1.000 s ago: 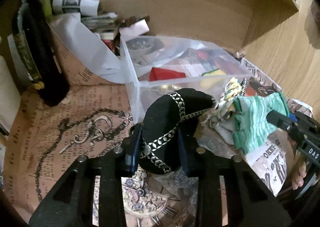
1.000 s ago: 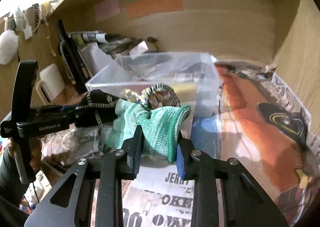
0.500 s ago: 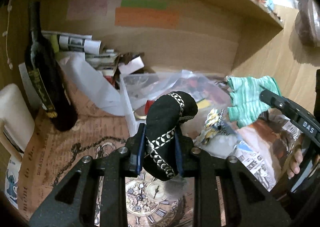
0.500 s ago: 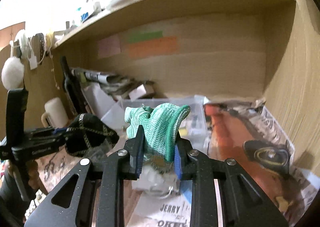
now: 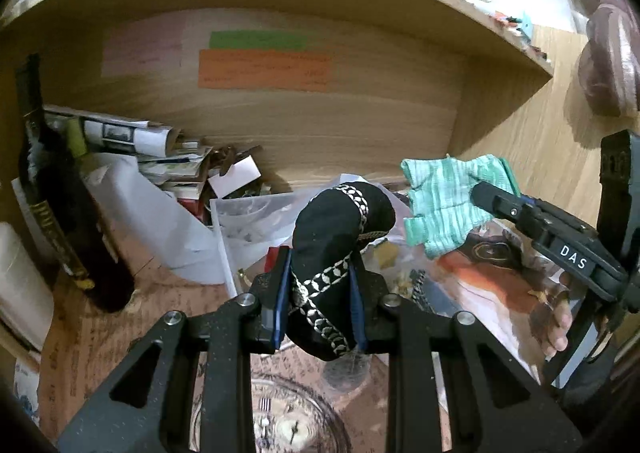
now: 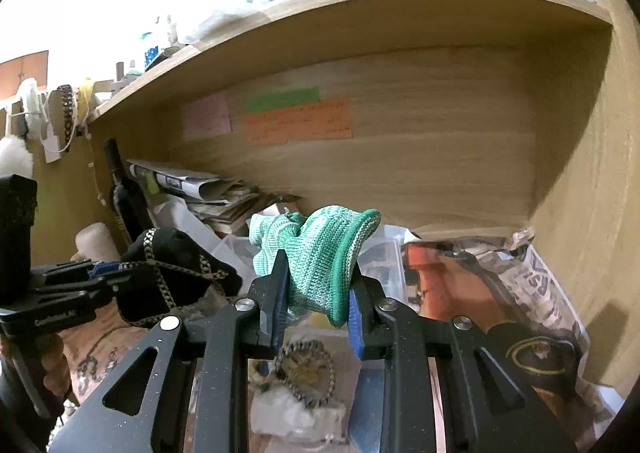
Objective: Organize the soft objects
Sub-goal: 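Release black pouch from left tool into box while right tool releases glove there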
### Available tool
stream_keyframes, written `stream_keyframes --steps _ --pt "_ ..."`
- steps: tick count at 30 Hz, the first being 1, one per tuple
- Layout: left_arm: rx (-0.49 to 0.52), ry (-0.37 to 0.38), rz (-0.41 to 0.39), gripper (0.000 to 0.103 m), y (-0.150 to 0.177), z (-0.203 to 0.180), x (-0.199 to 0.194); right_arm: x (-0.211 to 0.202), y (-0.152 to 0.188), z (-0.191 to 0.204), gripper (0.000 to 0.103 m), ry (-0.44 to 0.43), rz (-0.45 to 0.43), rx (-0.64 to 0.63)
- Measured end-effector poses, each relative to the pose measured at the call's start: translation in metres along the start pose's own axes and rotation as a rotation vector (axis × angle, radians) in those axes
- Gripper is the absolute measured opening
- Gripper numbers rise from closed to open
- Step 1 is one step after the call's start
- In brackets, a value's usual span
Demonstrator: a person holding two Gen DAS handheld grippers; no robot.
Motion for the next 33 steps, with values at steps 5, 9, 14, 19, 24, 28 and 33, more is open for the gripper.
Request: stream_keyframes --steps 5,9,14,19,24,28,33 --pt "-0.010 -0.010 0.015 0.026 -0.007 0.009 0.021 0.019 -0.006 -0.001 0.022 0.014 0.010 0.002" --pt "-0.020 -0.019 0.016 0.026 -0.013 0.018 0.034 0.036 -0.007 -0.001 0.022 0.026 0.034 0.000" --pt "-0.040 -0.036 0.051 0.026 -0.014 0.033 0.056 0.060 0.000 0.000 0.022 0.032 0.078 -0.017" --pt "-0.083 -0.044 0.111 0.026 -0.009 0.049 0.083 0.082 0.014 0.007 0.023 -0.004 0.157 -0.031" --pt "-0.112 -0.066 0.161 0.026 0.001 0.060 0.103 0.102 0.029 0.012 0.023 -0.017 0.236 -0.048" --pt "-0.105 -0.081 0.174 0.031 0.003 0.062 0.109 0.111 0.036 0.010 0.024 0.000 0.272 -0.058" --pt "-0.093 -0.100 0.160 0.052 0.000 0.062 0.104 0.116 0.040 0.005 0.035 0.031 0.294 -0.066"
Point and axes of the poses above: each gripper's, at about its wrist camera, not at the fingertips, and x roughly the way its jaws point, z to its left, y to its underside, the point moved 8 cm from there along x, roughly the way its jaws point, and after that the axes turned 14 degrees about y, right-handed, at the moved point
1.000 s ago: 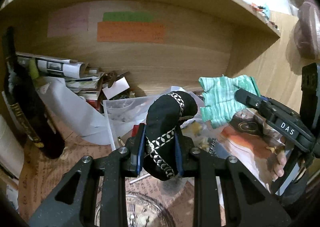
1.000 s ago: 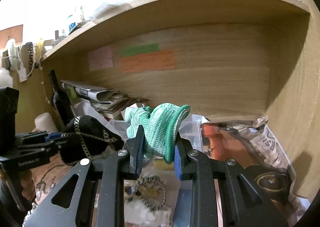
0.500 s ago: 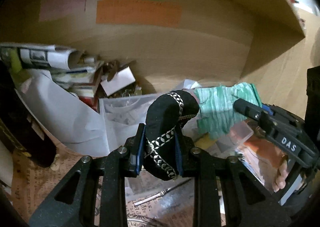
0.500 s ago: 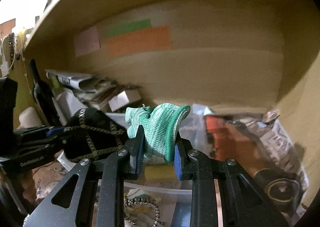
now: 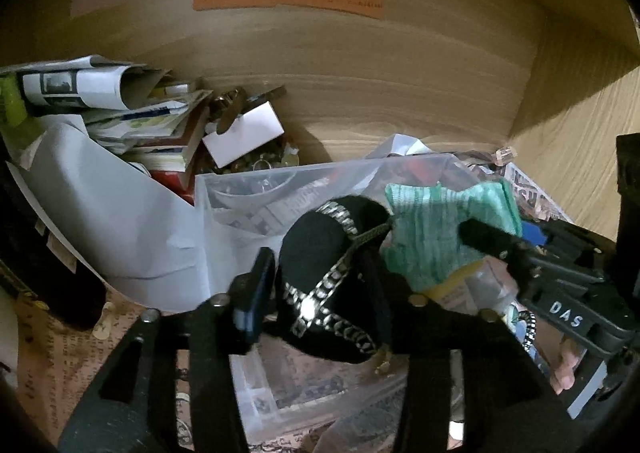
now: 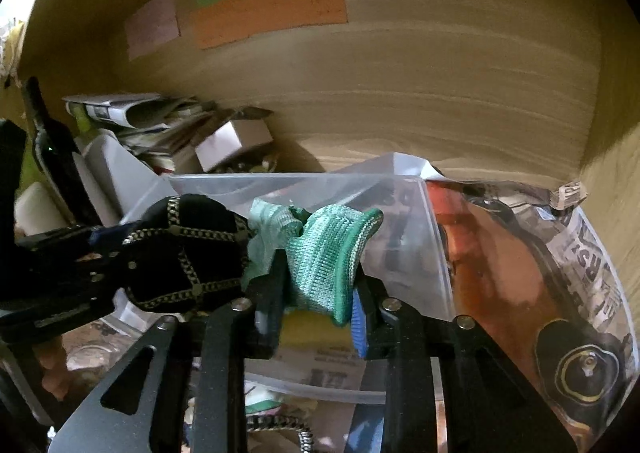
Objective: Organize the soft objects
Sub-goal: 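Release black pouch from left tool into box while right tool releases glove there, then grasp silver mesh bag with left tool while right tool grasps white cloth bag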
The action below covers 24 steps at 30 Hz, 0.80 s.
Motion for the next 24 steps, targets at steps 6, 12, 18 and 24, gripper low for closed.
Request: stream_keyframes --steps 6,12,18,24 --pt "0.007 -0.007 -0.041 0.067 -0.003 -0.004 -0.022 -0.011 -0.002 -0.004 0.067 0.045 -0.035 -0.004" --pt "0.030 -0.001 -0.085 0.075 -0.005 -0.014 -0.054 -0.041 -0.013 -0.007 0.082 0.066 -0.123 -0.009" --pt "0.075 0.005 -0.125 0.089 0.005 -0.028 -0.082 -0.072 -0.008 -0.009 0.086 0.035 -0.182 -0.010" --pt "0.090 0.033 -0.101 0.090 0.025 -0.038 -0.088 -0.086 0.017 -0.008 0.087 0.001 -0.158 -0.014"
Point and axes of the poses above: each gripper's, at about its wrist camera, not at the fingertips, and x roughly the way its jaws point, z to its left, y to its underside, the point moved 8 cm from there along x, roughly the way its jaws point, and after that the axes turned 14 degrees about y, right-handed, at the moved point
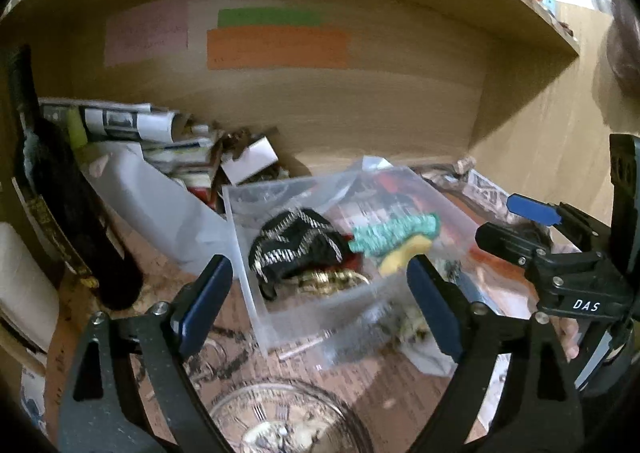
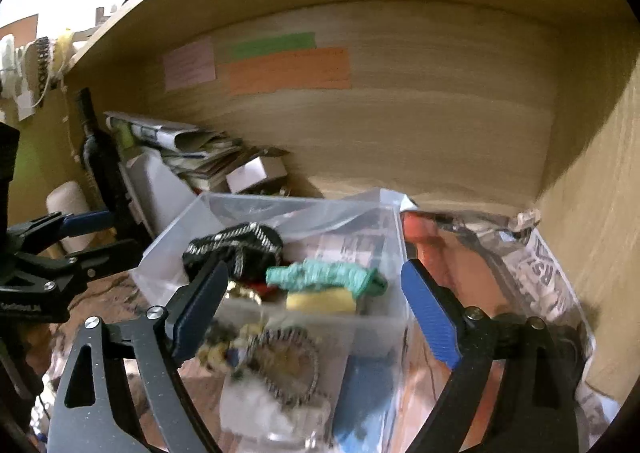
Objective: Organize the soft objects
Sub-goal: 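Grasp silver mesh bag with left tool while right tool grasps white cloth bag, then release mesh bag from left tool into box while right tool releases cloth bag there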
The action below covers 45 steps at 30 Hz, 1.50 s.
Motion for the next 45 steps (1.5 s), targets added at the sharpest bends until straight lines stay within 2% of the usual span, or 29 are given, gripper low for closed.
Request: stream_keyframes --steps 10,16,17,21,23,25,27,30,34,37,40,45 --pt "-0.054 0.030 0.147 0.090 0.055 -0.001 0.031 -0.001 0.056 0.008 0.087 -0.042 0.131 0.008" --pt "-0.087 0.044 0.178 0.090 0.065 0.003 0.047 0.017 0.089 0.013 0.087 -0.042 0.236 0.012" --pt "-0.094 0.048 0.177 0.089 0.066 0.003 0.049 0.019 0.092 0.014 0.087 -0.048 0.253 0.014" --pt "-0.118 0.079 0.187 0.076 0.068 0.001 0.058 0.022 0.094 0.015 0.087 -0.069 0.270 0.010" --pt "-0.120 0.093 0.192 0.071 0.069 -0.001 0.061 0.023 0.097 0.017 0.080 -0.075 0.283 0.001" --pt "-0.120 0.101 0.196 0.066 0.071 -0.003 0.064 0.024 0.100 0.022 0.065 -0.100 0.296 -0.012" --pt "-0.118 0.110 0.204 0.059 0.072 -0.004 0.067 0.022 0.101 0.023 0.061 -0.102 0.290 -0.020" --pt "-0.121 0.123 0.218 0.046 0.073 -0.004 0.071 0.020 0.101 0.024 0.051 -0.107 0.279 -0.023" --pt "-0.122 0.129 0.209 0.036 0.073 -0.004 0.068 0.016 0.100 0.023 0.033 -0.113 0.269 -0.012" --pt "-0.113 0.121 0.201 0.031 0.074 -0.005 0.063 0.011 0.097 0.021 0.024 -0.110 0.256 -0.001" --pt "-0.111 0.113 0.192 0.027 0.074 -0.004 0.057 0.003 0.092 0.017 0.021 -0.115 0.237 0.013" --pt "-0.116 0.119 0.144 0.025 0.065 -0.007 0.037 -0.015 0.074 0.015 0.020 -0.123 0.177 0.012"
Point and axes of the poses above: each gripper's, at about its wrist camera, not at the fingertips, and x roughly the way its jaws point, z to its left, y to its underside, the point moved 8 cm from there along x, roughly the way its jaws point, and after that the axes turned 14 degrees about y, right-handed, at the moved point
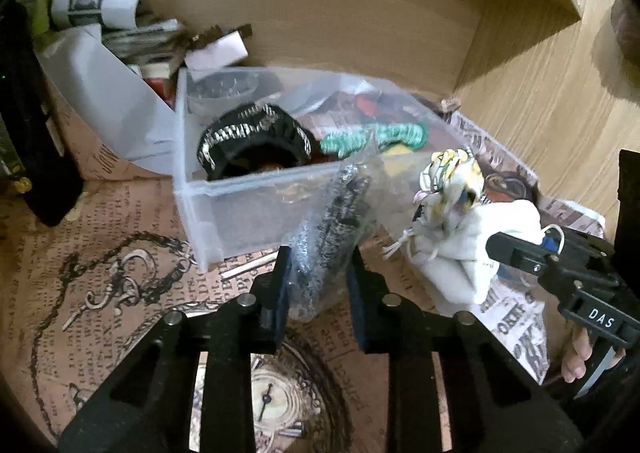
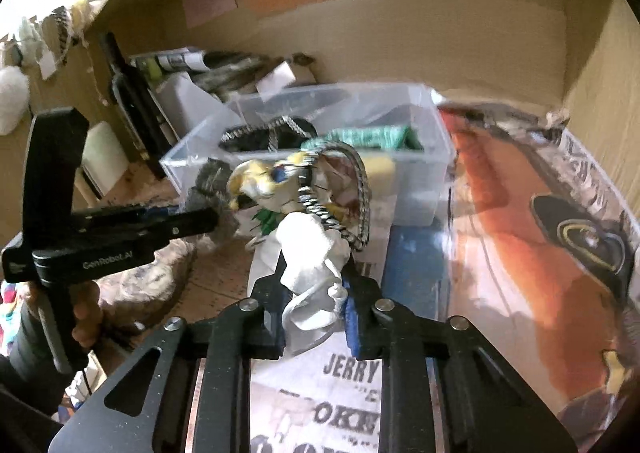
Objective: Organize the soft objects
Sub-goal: 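Release mesh bag from left tool into box while right tool releases cloth bag there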
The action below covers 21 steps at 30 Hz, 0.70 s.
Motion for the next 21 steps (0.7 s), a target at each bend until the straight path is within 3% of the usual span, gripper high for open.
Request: stream_keyframes --steps 11,21 --pt "0.042 0.007 -0.169 0.025 -0.037 -0.021 -0.057 -0.046 -0.038 0.009 0.020 -0.038 -0.160 -0.013" --pt "0.066 -0.014 -0.267 0.025 -0.071 -0.025 -0.080 -0.061 -0.083 -0.004 0.020 0.005 -0.303 0.027"
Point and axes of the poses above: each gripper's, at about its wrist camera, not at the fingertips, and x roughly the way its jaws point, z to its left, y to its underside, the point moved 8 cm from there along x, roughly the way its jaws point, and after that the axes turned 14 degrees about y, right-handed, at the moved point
